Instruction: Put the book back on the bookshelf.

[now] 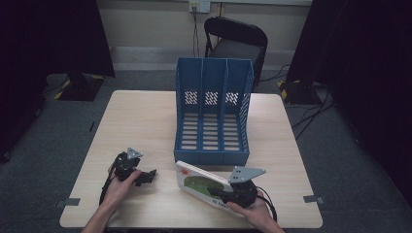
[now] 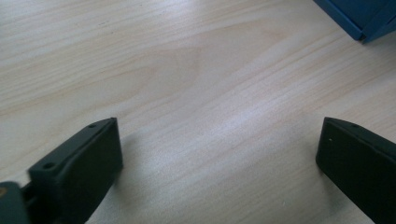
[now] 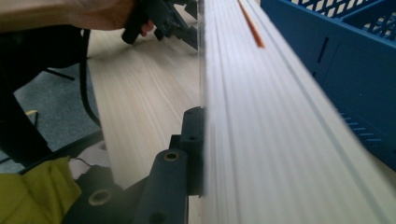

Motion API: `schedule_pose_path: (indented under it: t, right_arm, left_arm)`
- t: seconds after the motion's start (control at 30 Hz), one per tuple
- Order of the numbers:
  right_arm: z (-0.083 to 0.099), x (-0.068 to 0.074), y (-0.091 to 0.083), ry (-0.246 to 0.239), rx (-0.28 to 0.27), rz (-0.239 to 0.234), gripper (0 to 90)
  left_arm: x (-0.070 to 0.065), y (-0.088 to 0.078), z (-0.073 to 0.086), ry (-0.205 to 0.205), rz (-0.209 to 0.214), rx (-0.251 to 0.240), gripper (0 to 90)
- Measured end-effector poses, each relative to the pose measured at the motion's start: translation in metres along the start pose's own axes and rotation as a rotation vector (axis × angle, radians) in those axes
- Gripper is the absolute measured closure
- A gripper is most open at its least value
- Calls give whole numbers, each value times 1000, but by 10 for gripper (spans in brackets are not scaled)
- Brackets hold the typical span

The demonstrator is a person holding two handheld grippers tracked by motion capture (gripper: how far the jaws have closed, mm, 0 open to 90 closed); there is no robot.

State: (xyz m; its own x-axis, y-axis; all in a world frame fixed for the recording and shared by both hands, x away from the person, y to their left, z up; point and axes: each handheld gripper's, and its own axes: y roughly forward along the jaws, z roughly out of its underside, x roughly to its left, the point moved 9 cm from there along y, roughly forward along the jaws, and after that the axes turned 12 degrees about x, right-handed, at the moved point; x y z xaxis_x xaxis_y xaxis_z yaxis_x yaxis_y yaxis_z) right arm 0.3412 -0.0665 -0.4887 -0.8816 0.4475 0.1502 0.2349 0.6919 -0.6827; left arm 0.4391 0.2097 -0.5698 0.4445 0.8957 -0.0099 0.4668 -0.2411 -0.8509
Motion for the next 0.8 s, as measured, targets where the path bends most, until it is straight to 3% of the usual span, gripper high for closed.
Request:
schedule_pose_path:
  t: [0.03,0.27,0.4,0.53,0.8]
  right_arm:
    - [-1,2,-4,-1,-12,-5,766]
    - [-4,6,-14,-6,-26,9,767]
    - [-13,10,-31,-10,-73,28,767]
    - [-18,12,-40,-17,-81,33,767]
    - [-38,0,-71,3,-145,93,767]
  left_arm:
    - [-1,1,-1,-1,5,-35,0]
    - [0,1,0,7,3,-34,0]
    - [-1,1,-1,-7,-3,-38,0]
    - [-1,1,-1,-3,-3,-35,0]
    - [-1,1,-1,-9,-2,-38,0]
